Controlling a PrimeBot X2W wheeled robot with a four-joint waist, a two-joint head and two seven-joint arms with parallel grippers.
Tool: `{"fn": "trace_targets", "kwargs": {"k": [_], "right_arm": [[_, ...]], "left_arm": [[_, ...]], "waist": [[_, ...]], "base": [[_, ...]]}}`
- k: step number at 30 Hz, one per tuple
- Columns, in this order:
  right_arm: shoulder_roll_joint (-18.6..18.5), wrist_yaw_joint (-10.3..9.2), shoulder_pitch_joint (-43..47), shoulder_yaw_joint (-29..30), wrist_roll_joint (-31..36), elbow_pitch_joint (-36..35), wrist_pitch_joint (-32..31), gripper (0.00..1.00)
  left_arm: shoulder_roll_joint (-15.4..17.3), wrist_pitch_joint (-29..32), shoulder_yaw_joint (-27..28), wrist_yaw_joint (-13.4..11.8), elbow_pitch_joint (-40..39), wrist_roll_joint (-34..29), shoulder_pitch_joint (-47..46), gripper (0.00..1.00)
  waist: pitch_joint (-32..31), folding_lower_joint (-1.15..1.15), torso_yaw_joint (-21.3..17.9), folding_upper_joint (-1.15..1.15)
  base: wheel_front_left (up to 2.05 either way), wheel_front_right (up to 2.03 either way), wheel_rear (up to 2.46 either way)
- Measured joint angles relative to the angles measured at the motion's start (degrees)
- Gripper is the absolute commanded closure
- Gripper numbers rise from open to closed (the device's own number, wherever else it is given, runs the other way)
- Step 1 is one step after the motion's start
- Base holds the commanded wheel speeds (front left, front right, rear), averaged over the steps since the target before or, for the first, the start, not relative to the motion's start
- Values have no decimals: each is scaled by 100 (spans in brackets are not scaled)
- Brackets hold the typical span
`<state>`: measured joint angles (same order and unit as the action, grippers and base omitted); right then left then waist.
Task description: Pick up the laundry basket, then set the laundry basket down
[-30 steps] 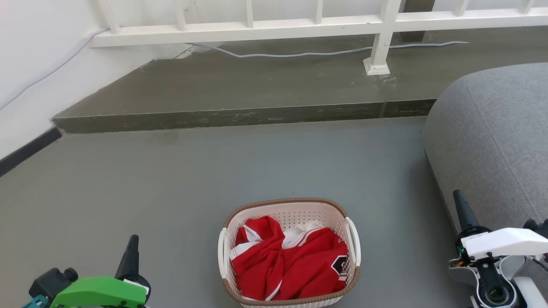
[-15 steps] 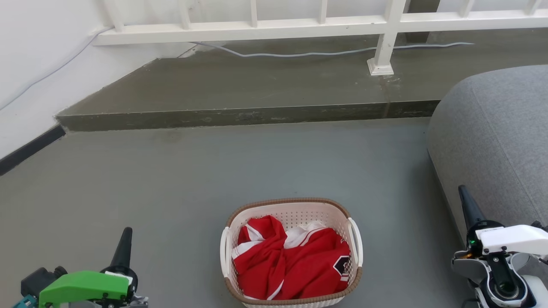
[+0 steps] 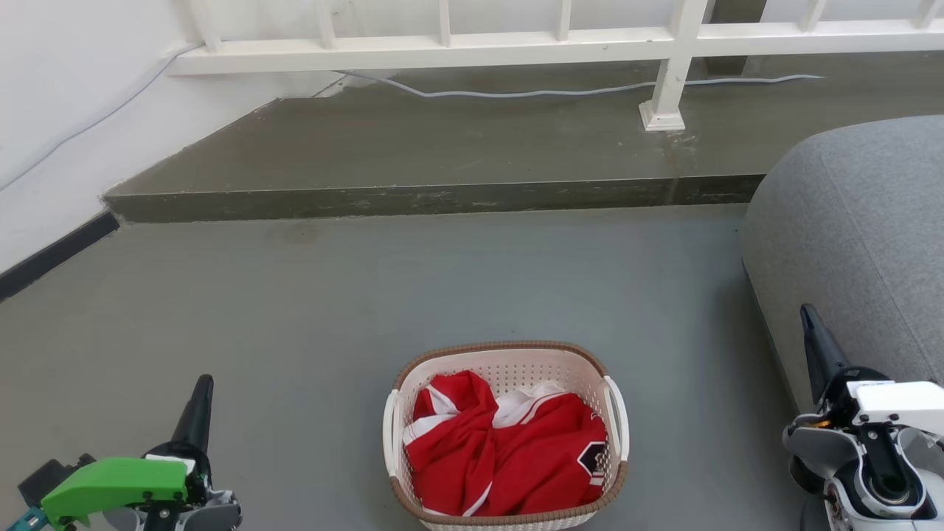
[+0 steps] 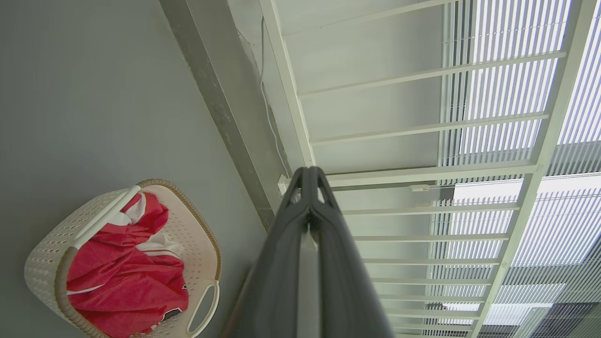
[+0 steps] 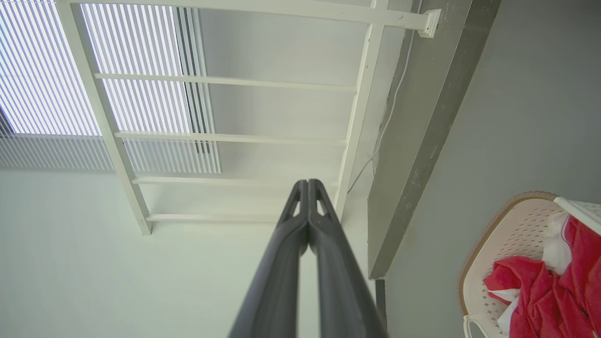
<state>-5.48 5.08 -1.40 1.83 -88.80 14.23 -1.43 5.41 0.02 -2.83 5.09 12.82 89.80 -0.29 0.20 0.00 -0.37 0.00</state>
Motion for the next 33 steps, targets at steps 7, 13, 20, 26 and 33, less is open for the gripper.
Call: {"fn": "trace_targets", "kwargs": {"k": [7,13,20,26,33], "right_arm": [[22,108,-87,143,-505,51,-122,100],[40,144,-136,169,-633,81,-147,100],[44,145,-158,172,-633,101,-148,100],[44,145,-159,175,-633,109,-148,100],[45,146,-161,177,-633,123,-148,100]], "left_arm": [[31,104,104,103,108,563,-125,100],[46,147,120,145,138,681,-155,100],[46,147,122,145,158,681,-160,100],[46,147,125,146,172,681,-185,100],[46,147,132,153,191,681,-214,100]], "waist": [[1,0,32,0],[1,0,36,0],[0,0,36,0],[-1,0,36,0],[-2,0,36,0]], "base": [[0,0,0],[0,0,0],[0,0,0],[0,0,0],[0,0,0]]}}
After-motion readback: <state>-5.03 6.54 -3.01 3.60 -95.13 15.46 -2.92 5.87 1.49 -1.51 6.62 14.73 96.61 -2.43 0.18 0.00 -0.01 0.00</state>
